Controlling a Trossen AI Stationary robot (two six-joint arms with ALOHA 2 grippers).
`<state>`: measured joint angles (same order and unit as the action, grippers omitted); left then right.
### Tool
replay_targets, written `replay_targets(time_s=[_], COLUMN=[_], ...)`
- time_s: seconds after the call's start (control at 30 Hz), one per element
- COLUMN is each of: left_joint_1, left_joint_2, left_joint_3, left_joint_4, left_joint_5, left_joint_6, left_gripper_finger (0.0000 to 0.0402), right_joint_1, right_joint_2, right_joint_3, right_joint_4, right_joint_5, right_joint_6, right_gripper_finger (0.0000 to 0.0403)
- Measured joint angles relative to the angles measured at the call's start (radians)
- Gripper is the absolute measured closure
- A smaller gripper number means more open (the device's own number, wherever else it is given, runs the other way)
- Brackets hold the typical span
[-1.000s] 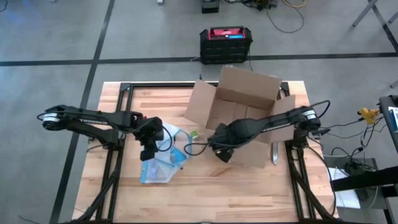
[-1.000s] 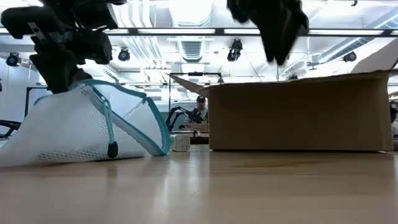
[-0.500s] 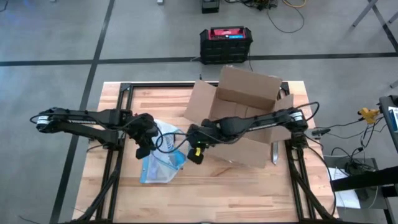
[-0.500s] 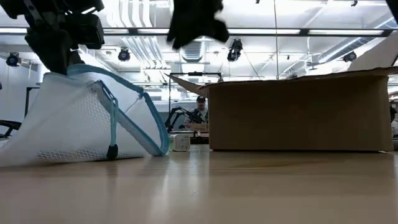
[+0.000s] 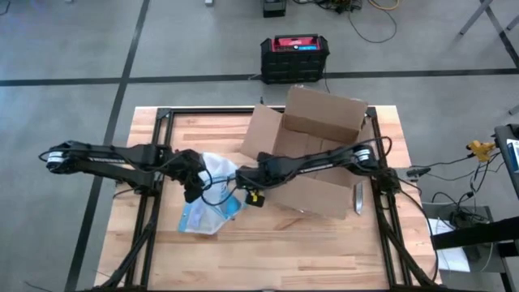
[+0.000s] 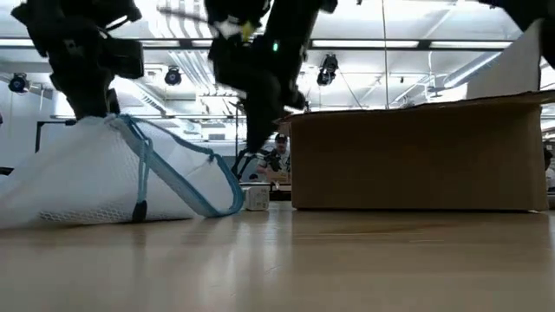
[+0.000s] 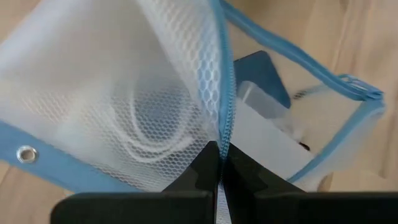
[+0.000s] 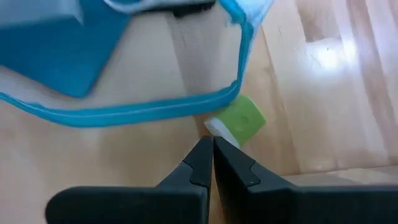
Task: Unpack boxes
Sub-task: Put the green charger adapter into the blue zip bag
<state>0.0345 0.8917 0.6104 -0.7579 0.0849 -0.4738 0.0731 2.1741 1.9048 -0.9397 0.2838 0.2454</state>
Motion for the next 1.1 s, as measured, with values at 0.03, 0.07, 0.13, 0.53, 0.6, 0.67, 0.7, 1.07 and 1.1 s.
replay_targets(time_s=[0.03, 0.07, 0.13, 0.53, 0.6, 0.67, 0.7, 1.07, 1.1], left_joint_1=[0.000, -0.001, -0.001, -0.015, -0.015, -0.015, -0.015, -0.015, -0.015], left_joint_2=[0.000, 0.000, 0.002, 0.003, 0.003, 0.003, 0.003, 0.012, 0.012], left_joint_3=[-0.021, -0.042, -0.083, -0.137, -0.138, -0.142, -0.143, -0.143, -0.143], left_joint_4=[0.025, 0.060, 0.137, 0.318, 0.324, 0.329, 0.332, 0.367, 0.368], left_joint_5=[0.000, 0.001, 0.006, -0.010, -0.018, -0.024, -0.024, -0.034, -0.034], left_joint_6=[-0.020, -0.037, -0.068, -0.118, -0.115, -0.113, -0.113, -0.083, -0.080], left_gripper_finger=[0.0401, 0.0401, 0.0401, 0.0401, 0.0401, 0.0401, 0.0401, 0.0401, 0.0401], right_joint_1=[-0.002, -0.004, -0.004, -0.022, -0.026, -0.028, -0.028, -0.014, -0.014], right_joint_2=[0.010, 0.021, 0.049, 0.087, 0.087, 0.087, 0.087, 0.107, 0.107], right_joint_3=[0.012, 0.024, 0.044, 0.025, 0.011, 0.004, 0.004, -0.006, -0.005], right_joint_4=[-0.009, -0.012, -0.030, -0.028, -0.003, -0.011, -0.012, 0.090, 0.094], right_joint_5=[0.005, 0.016, 0.077, 0.162, 0.158, 0.151, 0.137, 0.190, 0.191], right_joint_6=[-0.013, -0.032, -0.066, -0.116, -0.119, -0.108, -0.103, -0.088, -0.087], right_gripper_finger=[0.0403, 0.0403, 0.0403, 0.0403, 0.0403, 0.0403, 0.0403, 0.0403, 0.0403])
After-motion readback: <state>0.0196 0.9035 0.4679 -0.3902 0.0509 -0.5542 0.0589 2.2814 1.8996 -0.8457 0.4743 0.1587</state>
